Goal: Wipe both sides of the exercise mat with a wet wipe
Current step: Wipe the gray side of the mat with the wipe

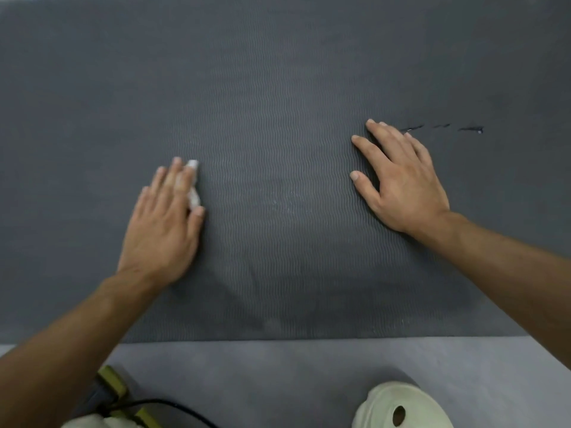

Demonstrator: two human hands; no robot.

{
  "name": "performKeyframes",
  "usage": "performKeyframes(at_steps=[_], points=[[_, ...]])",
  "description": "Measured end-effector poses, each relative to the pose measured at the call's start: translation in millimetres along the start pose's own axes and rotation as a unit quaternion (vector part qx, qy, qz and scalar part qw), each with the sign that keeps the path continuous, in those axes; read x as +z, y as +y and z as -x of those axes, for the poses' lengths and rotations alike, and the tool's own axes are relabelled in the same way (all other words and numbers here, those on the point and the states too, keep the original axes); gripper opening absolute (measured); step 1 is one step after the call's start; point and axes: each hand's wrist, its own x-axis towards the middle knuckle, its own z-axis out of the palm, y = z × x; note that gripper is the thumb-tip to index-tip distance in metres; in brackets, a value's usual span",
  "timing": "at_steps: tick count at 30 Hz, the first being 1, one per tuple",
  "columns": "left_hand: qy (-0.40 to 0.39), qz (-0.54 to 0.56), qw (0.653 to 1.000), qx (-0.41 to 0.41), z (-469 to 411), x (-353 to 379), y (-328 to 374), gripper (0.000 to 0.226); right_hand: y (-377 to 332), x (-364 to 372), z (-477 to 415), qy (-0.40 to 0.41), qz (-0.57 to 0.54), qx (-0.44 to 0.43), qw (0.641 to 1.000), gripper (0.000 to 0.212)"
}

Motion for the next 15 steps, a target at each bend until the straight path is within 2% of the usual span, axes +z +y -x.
performKeyframes(at_steps=[2,4,6,10,15], points=[[0.013,0.011,0.999,-0.044,11,0,-18,0.067,1,-1,0,0.001,0.001,0.000,1.000,0.061],[0.022,0.020,0.998,-0.047,24,6,-17,0.067,0,-1,0,0.003,0.000,-0.001,1.000,0.061],[0.018,0.022,1.000,-0.008,38,16,-2,0.068,0,0,0,0.002,0.002,-0.001,1.000,0.061],[-0.013,-0.042,0.991,0.127,66,38,51,0.068,0,0,0,-0.003,0.003,0.000,1.000,0.062],[-0.040,-0.071,0.973,0.218,83,55,112,0.066,-1,-1,-1,-0.001,0.003,0.002,1.000,0.062]])
